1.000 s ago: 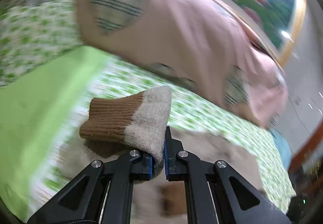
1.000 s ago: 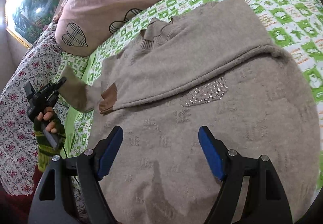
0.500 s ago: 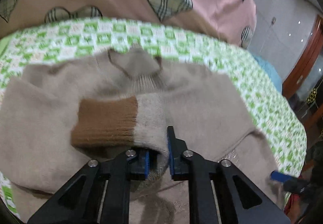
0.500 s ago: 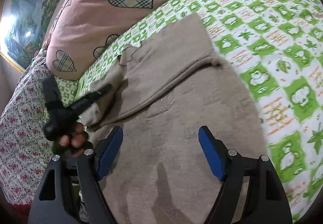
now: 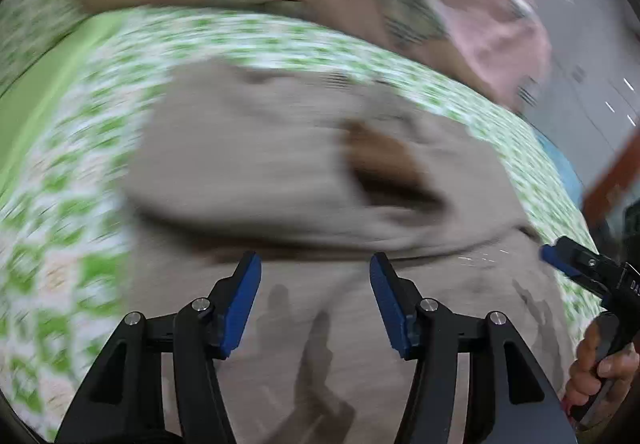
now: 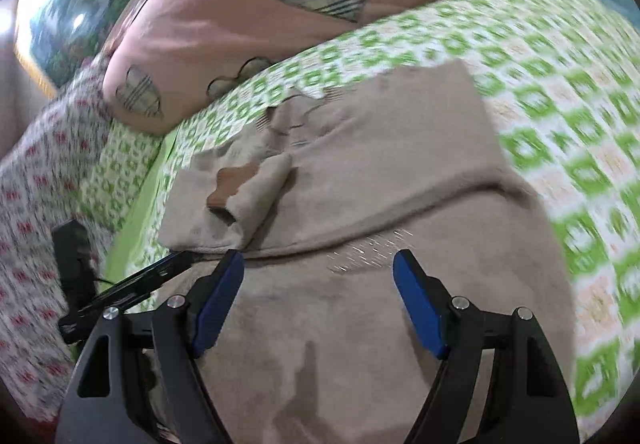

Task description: Fold small clothes

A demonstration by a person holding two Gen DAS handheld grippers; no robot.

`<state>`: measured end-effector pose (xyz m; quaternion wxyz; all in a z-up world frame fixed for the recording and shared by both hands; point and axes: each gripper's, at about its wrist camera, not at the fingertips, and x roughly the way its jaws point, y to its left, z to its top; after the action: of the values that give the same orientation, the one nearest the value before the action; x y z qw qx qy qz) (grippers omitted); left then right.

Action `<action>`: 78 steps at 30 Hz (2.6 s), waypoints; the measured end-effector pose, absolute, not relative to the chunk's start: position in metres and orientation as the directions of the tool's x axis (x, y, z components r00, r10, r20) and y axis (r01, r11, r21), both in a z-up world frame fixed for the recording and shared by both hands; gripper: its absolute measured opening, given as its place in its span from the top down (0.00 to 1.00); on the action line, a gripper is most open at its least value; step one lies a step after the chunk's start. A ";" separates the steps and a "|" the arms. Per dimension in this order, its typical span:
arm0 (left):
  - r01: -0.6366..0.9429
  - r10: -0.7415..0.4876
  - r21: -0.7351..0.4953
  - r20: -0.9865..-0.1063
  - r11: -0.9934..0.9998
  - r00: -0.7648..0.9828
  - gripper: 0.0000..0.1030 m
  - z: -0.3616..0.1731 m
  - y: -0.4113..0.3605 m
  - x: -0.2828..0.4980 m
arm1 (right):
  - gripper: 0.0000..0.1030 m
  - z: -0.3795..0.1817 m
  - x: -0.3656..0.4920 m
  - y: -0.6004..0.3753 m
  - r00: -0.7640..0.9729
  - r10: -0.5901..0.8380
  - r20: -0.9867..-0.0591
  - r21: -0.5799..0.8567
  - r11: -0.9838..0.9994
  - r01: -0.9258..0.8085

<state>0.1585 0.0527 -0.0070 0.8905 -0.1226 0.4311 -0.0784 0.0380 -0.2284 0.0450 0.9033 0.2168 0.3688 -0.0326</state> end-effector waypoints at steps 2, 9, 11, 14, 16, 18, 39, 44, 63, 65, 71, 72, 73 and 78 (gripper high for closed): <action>-0.081 -0.156 -0.263 -0.763 0.961 0.628 0.44 -0.013 0.088 0.154 | 0.25 0.048 0.058 -0.207 0.724 0.087 -0.684 0.295 0.941 0.165; -0.248 -0.076 -0.272 -0.801 0.930 0.594 0.44 -0.037 0.153 0.172 | 0.28 0.041 0.140 -0.126 0.713 -0.020 -0.701 -0.035 0.999 -0.006; -0.247 -0.064 -0.260 -0.798 0.933 0.600 0.44 -0.037 0.152 0.180 | 0.30 0.028 0.160 -0.111 0.694 -0.069 -0.717 -0.131 0.991 -0.037; -0.244 -0.071 -0.266 -0.798 0.932 0.599 0.44 -0.036 0.147 0.194 | 0.59 0.002 0.185 -0.105 0.650 -0.142 -0.747 -0.228 0.973 -0.049; -0.247 -0.062 -0.259 -0.797 0.934 0.601 0.44 -0.034 0.144 0.201 | 0.91 -0.007 0.193 -0.120 0.624 -0.182 -0.760 -0.235 0.972 -0.004; -0.257 -0.046 -0.249 -0.796 0.934 0.604 0.44 -0.033 0.142 0.204 | 0.91 0.004 0.185 -0.153 0.649 -0.144 -0.747 -0.118 0.990 0.083; -0.368 -0.030 -0.346 -0.763 0.863 0.646 0.42 -0.041 0.149 0.183 | 0.56 0.002 0.098 -0.289 0.732 0.039 -0.680 0.436 0.824 0.361; -0.446 -0.026 -0.432 -0.740 0.784 0.672 0.56 -0.048 0.177 0.169 | 0.90 0.023 0.095 -0.285 0.801 0.014 -0.599 0.401 0.871 0.285; -0.083 -0.328 -0.443 -0.766 0.893 0.553 0.38 -0.034 0.141 0.282 | 0.40 0.032 0.051 -0.284 0.763 -0.049 -0.644 0.352 0.866 0.354; -0.059 -0.376 -0.479 -0.754 0.876 0.538 0.74 -0.041 0.140 0.300 | 0.39 0.027 0.059 -0.278 0.756 -0.017 -0.654 0.363 0.870 0.334; -0.077 -0.266 -0.392 -0.742 0.917 0.615 0.92 -0.034 0.143 0.293 | 0.39 0.017 0.078 -0.265 0.756 0.031 -0.654 0.357 0.894 0.272; -0.094 -0.260 -0.398 -0.743 0.913 0.617 0.92 -0.036 0.147 0.293 | 0.39 0.015 0.083 -0.264 0.752 0.034 -0.659 0.350 0.898 0.266; -0.108 -0.263 -0.408 -0.744 0.906 0.614 0.91 -0.038 0.151 0.293 | 0.37 0.012 0.087 -0.264 0.742 0.033 -0.669 0.343 0.900 0.269; -0.170 -0.280 -0.466 -0.744 0.868 0.607 0.84 -0.042 0.169 0.292 | 0.37 0.004 0.091 -0.275 0.684 0.024 -0.729 0.343 0.878 0.335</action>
<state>0.2917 0.1693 -0.0417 0.8596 -0.2547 0.4419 -0.0319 0.0909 -0.2745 0.0040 0.8879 0.2312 0.3878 -0.0878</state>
